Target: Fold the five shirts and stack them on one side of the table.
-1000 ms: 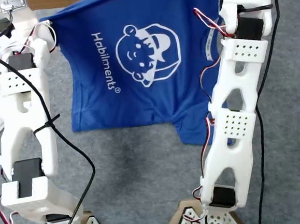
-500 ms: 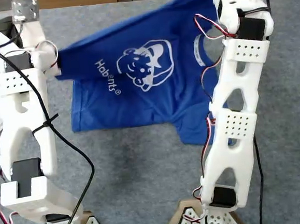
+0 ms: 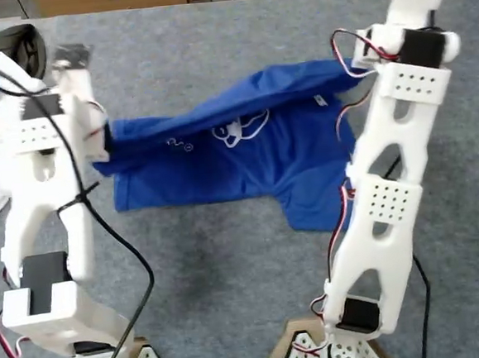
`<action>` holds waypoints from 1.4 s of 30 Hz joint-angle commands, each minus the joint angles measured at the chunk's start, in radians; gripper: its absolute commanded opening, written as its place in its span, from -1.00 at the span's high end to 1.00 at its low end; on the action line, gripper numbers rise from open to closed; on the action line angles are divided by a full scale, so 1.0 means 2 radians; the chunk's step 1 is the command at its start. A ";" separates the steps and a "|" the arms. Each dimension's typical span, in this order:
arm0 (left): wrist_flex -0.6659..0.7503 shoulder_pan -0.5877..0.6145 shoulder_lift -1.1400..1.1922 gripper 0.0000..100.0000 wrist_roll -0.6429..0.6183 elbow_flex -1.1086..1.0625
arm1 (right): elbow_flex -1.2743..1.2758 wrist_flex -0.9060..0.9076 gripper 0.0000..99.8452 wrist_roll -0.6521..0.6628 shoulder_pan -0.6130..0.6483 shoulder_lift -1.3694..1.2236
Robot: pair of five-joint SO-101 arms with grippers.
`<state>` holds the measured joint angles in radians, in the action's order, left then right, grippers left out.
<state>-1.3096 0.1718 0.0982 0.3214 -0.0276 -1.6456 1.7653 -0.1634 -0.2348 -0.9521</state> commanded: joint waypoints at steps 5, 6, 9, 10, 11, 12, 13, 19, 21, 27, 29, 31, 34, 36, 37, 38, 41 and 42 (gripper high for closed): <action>-0.001 -0.046 -0.002 0.96 0.001 -0.041 | -0.005 0.010 0.99 0.005 -0.060 0.069; -0.001 -0.048 -0.002 0.96 0.001 -0.041 | -0.005 0.010 0.99 0.005 -0.063 0.069; 0.000 -0.047 -0.002 0.96 0.000 -0.038 | -0.005 0.011 0.99 0.024 -0.069 0.069; 0.000 -0.046 -0.001 0.96 0.000 -0.038 | -0.005 0.011 0.99 0.031 -0.070 0.069; 0.000 -0.046 -0.001 0.96 0.000 -0.039 | -0.005 0.011 0.99 0.035 -0.070 0.069; 0.000 -0.046 -0.001 0.96 0.000 -0.040 | -0.005 0.011 0.99 0.041 -0.071 0.069; 0.000 -0.046 -0.001 0.96 0.000 -0.040 | -0.005 0.011 0.99 0.047 -0.071 0.069; 0.001 -0.046 -0.001 0.96 0.000 -0.038 | 0.011 0.012 0.99 0.084 -0.067 0.070; 0.003 -0.046 -0.001 0.96 0.000 -0.038 | 0.043 0.012 0.99 0.092 -0.066 0.074; 0.044 -0.037 -0.001 0.96 -0.023 -0.041 | 0.240 0.012 0.99 0.091 -0.039 0.135; 0.054 -0.036 -0.001 0.96 -0.031 -0.041 | 0.320 0.011 0.99 0.090 -0.025 0.165; 0.057 -0.037 -0.001 0.96 -0.039 -0.041 | 0.399 0.011 0.99 0.089 -0.011 0.195; 0.057 -0.038 -0.001 0.96 -0.048 -0.038 | 0.511 0.010 0.99 0.089 0.011 0.241; 0.057 -0.038 -0.001 0.96 -0.048 -0.037 | 0.575 0.008 0.99 0.090 0.023 0.264; 0.057 -0.038 -0.001 0.96 -0.048 -0.037 | 0.599 0.005 0.99 0.090 0.026 0.272; 0.057 -0.038 -0.001 0.96 -0.048 -0.038 | 0.619 -0.001 0.99 0.090 0.027 0.277; 0.057 -0.038 -0.001 0.96 -0.048 -0.041 | 0.650 -0.016 0.99 0.090 0.021 0.282; 0.057 -0.038 -0.001 0.96 -0.048 -0.041 | 0.656 -0.016 0.99 0.091 0.015 0.282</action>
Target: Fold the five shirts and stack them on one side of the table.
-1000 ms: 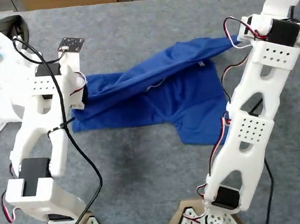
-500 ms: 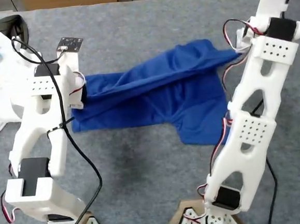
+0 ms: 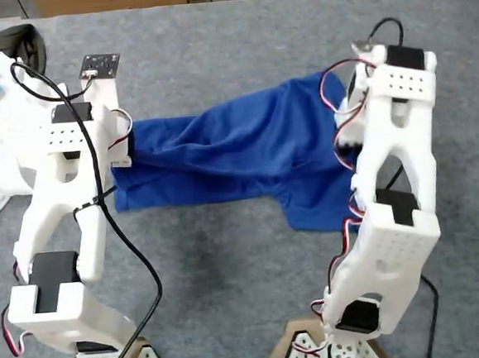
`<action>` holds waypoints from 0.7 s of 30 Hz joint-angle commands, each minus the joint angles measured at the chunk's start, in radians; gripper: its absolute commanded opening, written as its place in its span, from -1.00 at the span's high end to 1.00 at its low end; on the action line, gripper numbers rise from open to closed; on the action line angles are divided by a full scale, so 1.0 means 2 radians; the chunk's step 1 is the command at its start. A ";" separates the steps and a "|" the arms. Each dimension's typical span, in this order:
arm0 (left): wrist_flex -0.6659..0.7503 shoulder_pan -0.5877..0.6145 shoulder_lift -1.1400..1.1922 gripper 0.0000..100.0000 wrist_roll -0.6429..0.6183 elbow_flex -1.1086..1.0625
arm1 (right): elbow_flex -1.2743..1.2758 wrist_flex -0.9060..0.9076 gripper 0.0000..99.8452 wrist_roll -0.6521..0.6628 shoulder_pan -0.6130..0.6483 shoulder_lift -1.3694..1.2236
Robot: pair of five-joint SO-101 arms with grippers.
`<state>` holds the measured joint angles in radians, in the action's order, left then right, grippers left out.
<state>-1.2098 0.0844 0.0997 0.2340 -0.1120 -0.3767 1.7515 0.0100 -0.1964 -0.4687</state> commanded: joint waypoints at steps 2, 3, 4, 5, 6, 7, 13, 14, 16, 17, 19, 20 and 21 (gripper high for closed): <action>0.005 0.006 -0.002 0.96 -0.005 0.001 | 0.028 -0.009 0.99 0.006 -0.014 0.040; 0.004 0.006 -0.002 0.96 -0.003 0.001 | 0.031 -0.007 0.99 0.008 -0.018 0.040; 0.003 0.006 -0.002 0.96 -0.002 0.000 | 0.034 -0.006 0.99 0.008 -0.023 0.040; 0.002 0.006 -0.002 0.96 -0.002 -0.004 | 0.039 -0.006 0.99 0.008 -0.028 0.040; 0.005 0.005 -0.002 0.96 -0.002 -0.011 | 0.045 -0.006 0.99 0.008 -0.030 0.040; 0.005 0.005 -0.002 0.96 -0.002 -0.017 | 0.052 -0.006 0.99 0.008 -0.033 0.040; 0.004 -0.001 -0.002 0.96 -0.002 -0.050 | 0.105 -0.009 0.98 0.039 -0.030 0.041; 0.004 0.000 -0.002 0.95 -0.001 -0.054 | 0.109 -0.009 0.98 0.066 -0.030 0.040; 0.004 0.002 -0.002 0.83 0.005 -0.060 | 0.113 -0.011 0.98 0.105 -0.029 0.040; 0.004 0.003 -0.002 0.73 0.005 -0.061 | 0.113 -0.011 0.98 0.108 -0.030 0.040; 0.003 0.005 -0.005 0.56 -0.012 -0.061 | 0.112 -0.010 0.98 0.113 -0.032 0.043; 0.003 0.010 -0.007 0.51 -0.025 -0.058 | 0.112 -0.007 0.96 0.114 -0.032 0.043; 0.004 0.012 -0.007 0.50 -0.031 -0.054 | 0.112 -0.005 0.92 0.114 -0.032 0.043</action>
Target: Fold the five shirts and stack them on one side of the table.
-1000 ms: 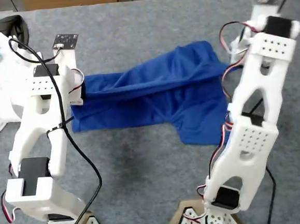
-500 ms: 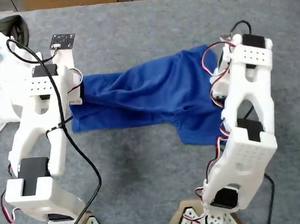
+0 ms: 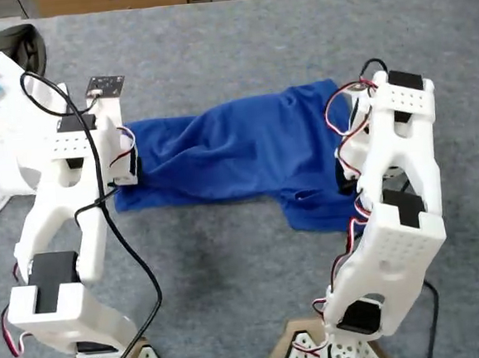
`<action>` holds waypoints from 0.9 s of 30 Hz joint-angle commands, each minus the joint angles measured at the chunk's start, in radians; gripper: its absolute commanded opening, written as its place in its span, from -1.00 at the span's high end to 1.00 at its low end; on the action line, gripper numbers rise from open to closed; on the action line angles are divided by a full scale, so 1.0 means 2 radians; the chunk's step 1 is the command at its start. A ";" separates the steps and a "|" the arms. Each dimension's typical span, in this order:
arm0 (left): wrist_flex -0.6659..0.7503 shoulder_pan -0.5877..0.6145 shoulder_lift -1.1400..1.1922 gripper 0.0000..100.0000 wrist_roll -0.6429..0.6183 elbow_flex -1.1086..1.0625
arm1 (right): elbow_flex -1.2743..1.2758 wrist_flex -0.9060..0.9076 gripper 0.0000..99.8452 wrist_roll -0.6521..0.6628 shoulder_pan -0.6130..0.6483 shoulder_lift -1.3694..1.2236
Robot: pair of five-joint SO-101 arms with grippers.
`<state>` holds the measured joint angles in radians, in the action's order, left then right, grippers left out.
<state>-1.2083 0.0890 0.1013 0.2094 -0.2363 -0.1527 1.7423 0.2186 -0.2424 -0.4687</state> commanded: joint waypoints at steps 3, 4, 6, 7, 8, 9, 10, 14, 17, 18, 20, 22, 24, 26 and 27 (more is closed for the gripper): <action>-0.001 0.015 -0.006 0.50 -0.015 0.031 | 0.000 0.018 0.70 0.038 -0.003 0.043; -0.008 0.020 -0.005 0.50 -0.015 0.039 | 0.000 0.019 0.63 0.061 0.001 0.045; -0.023 0.024 -0.004 0.50 -0.015 0.061 | 0.004 0.019 0.55 0.099 0.007 0.057; -0.029 0.026 -0.004 0.50 -0.015 0.073 | 0.004 0.019 0.53 0.112 0.008 0.066; -0.035 0.030 -0.004 0.50 -0.015 0.087 | 0.002 0.019 0.54 0.121 0.008 0.076; -0.040 0.037 -0.004 0.50 -0.015 0.101 | -0.001 0.018 0.55 0.128 0.008 0.089; -0.044 0.042 -0.004 0.50 -0.016 0.119 | -0.008 0.018 0.56 0.134 0.008 0.103; -0.065 0.057 -0.003 0.50 -0.021 0.186 | -0.046 0.018 0.56 0.136 0.009 0.154; -0.069 0.061 -0.003 0.50 -0.050 0.226 | -0.076 0.011 0.56 0.135 0.015 0.174; -0.068 0.061 -0.002 0.50 -0.061 0.234 | -0.087 0.008 0.56 0.135 0.020 0.175; -0.059 0.058 0.010 0.50 -0.090 0.243 | -0.103 0.002 0.56 0.135 0.035 0.174; -0.043 0.055 0.033 0.50 -0.117 0.249 | -0.112 -0.010 0.56 0.119 0.055 0.166; -0.029 0.052 0.064 0.50 -0.132 0.253 | -0.120 -0.018 0.56 0.071 0.072 0.150; -0.031 0.051 0.099 0.50 -0.142 0.267 | -0.130 -0.020 0.56 0.034 0.085 0.125; -0.033 0.050 0.115 0.50 -0.151 0.275 | -0.137 -0.018 0.56 0.022 0.090 0.112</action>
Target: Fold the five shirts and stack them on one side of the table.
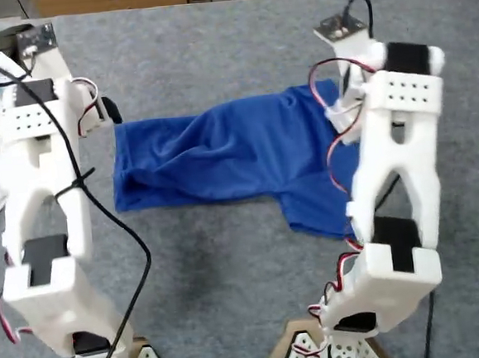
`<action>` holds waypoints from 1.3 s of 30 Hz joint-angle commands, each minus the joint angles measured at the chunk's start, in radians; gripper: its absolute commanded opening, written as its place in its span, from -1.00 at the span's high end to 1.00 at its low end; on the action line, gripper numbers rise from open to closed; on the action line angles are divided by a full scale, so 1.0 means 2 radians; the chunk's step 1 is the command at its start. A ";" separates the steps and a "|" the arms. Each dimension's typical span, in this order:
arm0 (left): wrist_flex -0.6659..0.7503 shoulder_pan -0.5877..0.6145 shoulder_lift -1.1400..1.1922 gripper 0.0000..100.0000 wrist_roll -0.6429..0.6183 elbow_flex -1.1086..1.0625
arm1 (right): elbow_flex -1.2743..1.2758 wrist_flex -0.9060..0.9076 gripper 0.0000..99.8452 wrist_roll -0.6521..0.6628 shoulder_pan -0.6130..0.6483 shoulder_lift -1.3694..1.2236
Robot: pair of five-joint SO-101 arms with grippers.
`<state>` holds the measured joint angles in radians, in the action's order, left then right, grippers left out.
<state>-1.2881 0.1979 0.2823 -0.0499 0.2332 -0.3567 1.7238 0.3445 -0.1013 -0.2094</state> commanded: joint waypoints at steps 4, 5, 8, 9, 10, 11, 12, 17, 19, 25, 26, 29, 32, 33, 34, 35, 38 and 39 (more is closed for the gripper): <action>-0.018 -0.005 0.083 0.50 -0.034 0.092 | -0.066 -0.006 0.56 -0.055 0.025 -0.071; -0.022 -0.005 0.098 0.50 -0.035 0.107 | -0.075 -0.006 0.56 -0.055 0.025 -0.082; -0.039 -0.005 0.143 0.50 -0.035 0.150 | -0.099 -0.006 0.57 -0.055 0.021 -0.112; -0.046 -0.005 0.157 0.50 -0.035 0.167 | -0.107 -0.006 0.57 -0.055 0.020 -0.120; -0.052 -0.005 0.170 0.52 -0.035 0.183 | -0.113 -0.006 0.57 -0.055 0.019 -0.126; -0.057 -0.006 0.184 0.55 -0.035 0.199 | -0.120 -0.006 0.57 -0.055 0.018 -0.132; -0.061 -0.006 0.197 0.58 -0.035 0.217 | -0.127 -0.006 0.57 -0.055 0.018 -0.138; -0.073 -0.005 0.258 0.63 -0.035 0.292 | -0.162 -0.009 0.57 -0.055 0.018 -0.159; -0.081 -0.008 0.279 0.63 -0.035 0.316 | -0.179 -0.010 0.57 -0.055 0.018 -0.171; -0.130 -0.021 0.314 0.63 -0.035 0.387 | -0.225 -0.010 0.57 -0.051 0.017 -0.205; -0.140 -0.022 0.316 0.63 -0.035 0.400 | -0.236 -0.007 0.57 -0.051 0.017 -0.208; -0.162 -0.022 0.320 0.63 -0.033 0.437 | -0.264 -0.008 0.57 -0.051 0.007 -0.212; -0.168 -0.021 0.320 0.63 -0.032 0.456 | -0.289 -0.021 0.57 -0.050 0.003 -0.212; -0.168 -0.021 0.320 0.63 -0.032 0.459 | -0.291 -0.029 0.57 -0.050 0.003 -0.213; -0.168 -0.021 0.320 0.63 -0.032 0.460 | -0.292 -0.039 0.57 -0.050 0.003 -0.213; -0.168 -0.022 0.320 0.63 -0.032 0.460 | -0.292 -0.050 0.57 -0.050 0.002 -0.214; -0.167 -0.023 0.320 0.63 -0.032 0.461 | -0.297 -0.081 0.57 -0.053 -0.011 -0.232; -0.167 -0.023 0.320 0.63 -0.032 0.461 | -0.298 -0.094 0.57 -0.053 -0.016 -0.239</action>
<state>-1.6180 0.1626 0.9390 -0.1143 1.1001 -0.8968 1.6057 0.2417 -0.0936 -0.6774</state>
